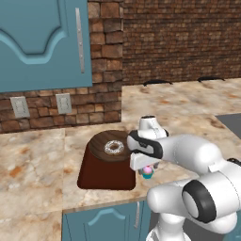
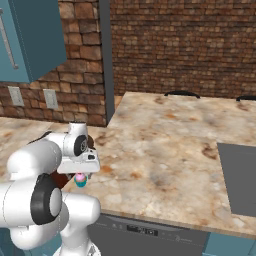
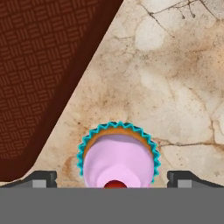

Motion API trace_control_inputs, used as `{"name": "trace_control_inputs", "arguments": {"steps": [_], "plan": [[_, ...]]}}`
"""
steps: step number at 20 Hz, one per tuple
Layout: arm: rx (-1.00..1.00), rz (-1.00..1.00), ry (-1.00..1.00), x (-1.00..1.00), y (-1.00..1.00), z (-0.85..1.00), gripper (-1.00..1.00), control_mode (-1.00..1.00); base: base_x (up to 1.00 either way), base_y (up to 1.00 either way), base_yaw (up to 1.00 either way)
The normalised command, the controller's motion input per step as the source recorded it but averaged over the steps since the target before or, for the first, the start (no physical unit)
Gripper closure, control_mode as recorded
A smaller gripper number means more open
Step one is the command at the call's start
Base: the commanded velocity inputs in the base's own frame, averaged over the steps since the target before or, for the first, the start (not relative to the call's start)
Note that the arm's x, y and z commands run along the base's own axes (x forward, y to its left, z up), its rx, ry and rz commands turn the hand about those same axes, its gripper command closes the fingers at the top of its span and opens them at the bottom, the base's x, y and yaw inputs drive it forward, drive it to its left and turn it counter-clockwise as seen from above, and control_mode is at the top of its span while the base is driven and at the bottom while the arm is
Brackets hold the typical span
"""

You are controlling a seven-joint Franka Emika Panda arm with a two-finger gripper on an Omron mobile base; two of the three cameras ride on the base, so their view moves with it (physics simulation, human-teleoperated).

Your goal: Place the bowl with donut and the cupcake onto the tray.

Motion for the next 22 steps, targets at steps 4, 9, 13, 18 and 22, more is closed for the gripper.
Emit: {"name": "trace_control_inputs", "arguments": {"steps": [4, 9, 13, 18, 22], "plan": [[0.0, 0.0, 0.0, 0.0, 0.0, -0.28, -1.0, -1.0, 0.0, 0.0, 0.0], [0.0, 0.0, 0.0, 0.0, 0.0, -0.13, 1.0, -1.0, 0.0, 0.0, 0.0], [0.0, 0.0, 0.0, 0.0, 0.0, -0.01, 1.0, -1.0, 0.0, 0.0, 0.0], [0.0, 0.0, 0.0, -0.04, 0.0, 0.0, 1.0, -1.0, 0.0, 0.0, 0.0], [0.0, -0.03, 0.0, 0.0, 0.0, 0.11, 1.0, -1.0, 0.0, 0.0, 0.0]]}}
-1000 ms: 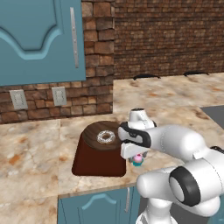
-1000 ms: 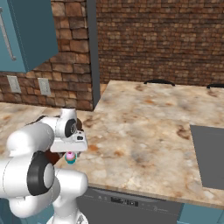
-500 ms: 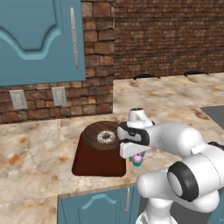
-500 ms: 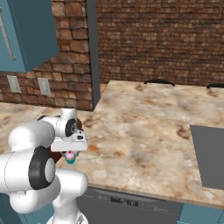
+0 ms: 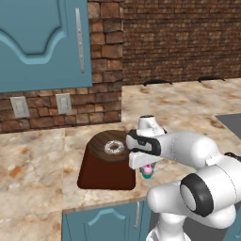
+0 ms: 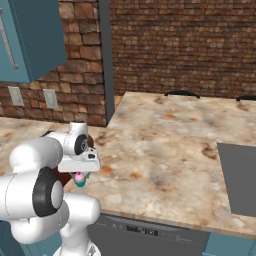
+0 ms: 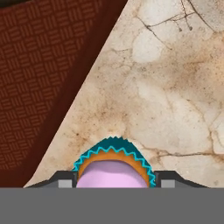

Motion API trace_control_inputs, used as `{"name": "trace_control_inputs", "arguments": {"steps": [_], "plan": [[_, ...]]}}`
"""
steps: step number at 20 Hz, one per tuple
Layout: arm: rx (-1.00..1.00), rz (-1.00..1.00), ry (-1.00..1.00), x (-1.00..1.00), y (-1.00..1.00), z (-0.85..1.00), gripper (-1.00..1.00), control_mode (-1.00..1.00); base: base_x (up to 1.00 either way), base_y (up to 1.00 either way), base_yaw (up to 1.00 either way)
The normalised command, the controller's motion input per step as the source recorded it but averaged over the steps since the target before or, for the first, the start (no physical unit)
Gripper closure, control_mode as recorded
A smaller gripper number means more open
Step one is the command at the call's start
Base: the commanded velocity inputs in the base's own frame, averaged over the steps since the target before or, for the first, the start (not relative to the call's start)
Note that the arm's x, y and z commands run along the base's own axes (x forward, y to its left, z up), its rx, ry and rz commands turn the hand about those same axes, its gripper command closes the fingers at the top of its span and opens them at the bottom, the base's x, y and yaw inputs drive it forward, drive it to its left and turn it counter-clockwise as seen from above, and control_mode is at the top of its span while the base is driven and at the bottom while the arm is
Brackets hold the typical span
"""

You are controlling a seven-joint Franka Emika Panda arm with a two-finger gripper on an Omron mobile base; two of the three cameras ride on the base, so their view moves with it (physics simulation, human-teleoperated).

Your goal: Place the bowl with donut and the cupcake onto the tray.

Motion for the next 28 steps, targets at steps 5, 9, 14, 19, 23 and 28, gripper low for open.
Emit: {"name": "trace_control_inputs", "arguments": {"steps": [5, 9, 14, 19, 23, 28], "plan": [[0.0, -0.04, 0.02, 0.0, 0.0, 0.26, 1.0, -1.0, 0.0, 0.0, 0.0], [0.0, -0.02, 0.04, 0.0, 0.17, 0.11, 1.0, -1.0, 0.0, 0.0, 0.0], [0.0, -0.01, 0.02, 0.0, 0.48, 0.0, 1.0, -1.0, 0.0, 0.0, 0.0], [0.0, -0.03, 0.0, 0.01, 0.52, 0.0, 1.0, -1.0, 0.0, 0.0, 0.0], [0.0, -0.05, 0.0, 0.03, 0.53, 0.0, 1.0, -1.0, 0.0, 0.0, 0.0], [0.0, -0.05, 0.0, 0.06, 0.44, 0.0, 1.0, -1.0, 0.0, 0.0, 0.0]]}}
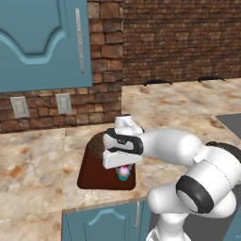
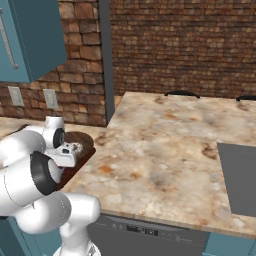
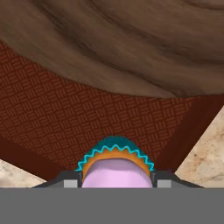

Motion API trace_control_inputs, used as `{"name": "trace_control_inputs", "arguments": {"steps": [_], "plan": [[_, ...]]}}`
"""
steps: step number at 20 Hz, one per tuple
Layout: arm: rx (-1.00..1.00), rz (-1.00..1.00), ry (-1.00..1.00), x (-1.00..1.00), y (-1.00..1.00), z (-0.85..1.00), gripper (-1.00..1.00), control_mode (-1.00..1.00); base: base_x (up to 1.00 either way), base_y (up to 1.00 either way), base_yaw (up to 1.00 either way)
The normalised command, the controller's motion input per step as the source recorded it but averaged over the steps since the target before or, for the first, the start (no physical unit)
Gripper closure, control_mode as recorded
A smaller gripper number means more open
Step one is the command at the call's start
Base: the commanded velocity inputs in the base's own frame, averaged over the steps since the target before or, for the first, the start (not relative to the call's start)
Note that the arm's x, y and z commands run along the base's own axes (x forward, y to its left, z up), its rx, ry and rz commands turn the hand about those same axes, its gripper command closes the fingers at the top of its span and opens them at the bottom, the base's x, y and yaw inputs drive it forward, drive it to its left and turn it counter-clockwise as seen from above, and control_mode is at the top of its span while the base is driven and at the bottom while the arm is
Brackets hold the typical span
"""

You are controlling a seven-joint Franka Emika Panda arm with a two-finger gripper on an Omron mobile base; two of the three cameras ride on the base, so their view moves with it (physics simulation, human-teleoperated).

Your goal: Place the bowl with donut and the cupcake onto the tray.

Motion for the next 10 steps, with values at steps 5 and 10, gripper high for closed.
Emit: {"name": "trace_control_inputs", "arguments": {"steps": [5, 10], "plan": [[0.0, -0.03, 0.0, 0.05, 0.27, 0.0, 1.0, -1.0, 0.0, 0.0, 0.0], [0.0, -0.02, 0.0, 0.05, 0.09, -0.08, 1.0, -1.0, 0.0, 0.0, 0.0]]}}
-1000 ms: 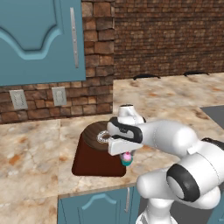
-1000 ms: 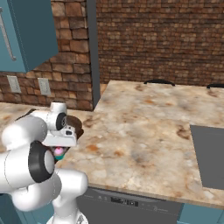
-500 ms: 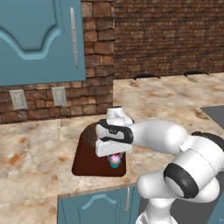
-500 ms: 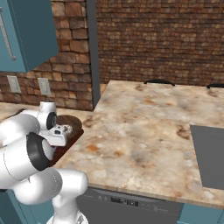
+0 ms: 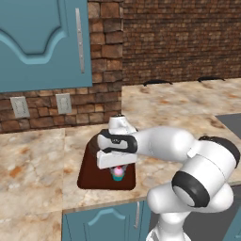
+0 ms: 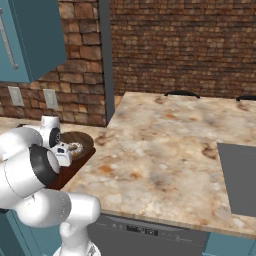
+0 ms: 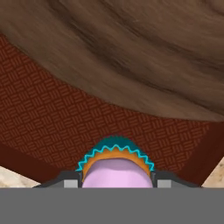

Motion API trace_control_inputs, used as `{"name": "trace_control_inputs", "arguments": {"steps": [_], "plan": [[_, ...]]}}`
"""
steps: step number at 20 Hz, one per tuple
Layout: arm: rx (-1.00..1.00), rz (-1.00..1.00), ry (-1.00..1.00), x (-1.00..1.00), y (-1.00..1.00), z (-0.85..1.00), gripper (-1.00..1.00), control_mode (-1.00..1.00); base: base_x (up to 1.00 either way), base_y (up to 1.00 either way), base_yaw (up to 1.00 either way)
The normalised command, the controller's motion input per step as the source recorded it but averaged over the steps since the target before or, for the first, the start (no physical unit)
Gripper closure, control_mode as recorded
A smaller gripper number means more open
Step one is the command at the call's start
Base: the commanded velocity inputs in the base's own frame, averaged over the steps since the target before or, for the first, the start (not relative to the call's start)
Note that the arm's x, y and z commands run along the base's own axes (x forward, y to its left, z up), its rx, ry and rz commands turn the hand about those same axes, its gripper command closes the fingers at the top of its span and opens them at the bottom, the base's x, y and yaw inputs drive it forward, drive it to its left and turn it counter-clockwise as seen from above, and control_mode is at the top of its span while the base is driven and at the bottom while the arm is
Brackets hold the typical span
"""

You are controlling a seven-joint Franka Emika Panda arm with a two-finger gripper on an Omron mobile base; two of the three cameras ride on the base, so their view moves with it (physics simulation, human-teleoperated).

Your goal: Place the bowl with donut and the cupcake onto the tray.

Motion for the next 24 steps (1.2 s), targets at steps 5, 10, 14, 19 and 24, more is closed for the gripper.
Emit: {"name": "trace_control_inputs", "arguments": {"steps": [5, 10, 14, 19, 24], "plan": [[0.0, 0.0, 0.0, 0.0, 0.05, -0.09, 1.0, -1.0, 0.0, 0.0, 0.0], [0.0, 0.0, 0.0, 0.0, 0.01, -0.07, -1.0, -1.0, 0.0, 0.0, 0.0], [0.0, 0.0, 0.0, 0.0, 0.02, -0.04, -1.0, -1.0, 0.0, 0.0, 0.0], [0.0, 0.0, 0.02, 0.0, 0.0, 0.0, -1.0, -1.0, 0.0, 0.0, 0.0], [0.0, 0.0, 0.0, 0.0, 0.0, 0.06, -1.0, -1.0, 0.0, 0.0, 0.0]]}}
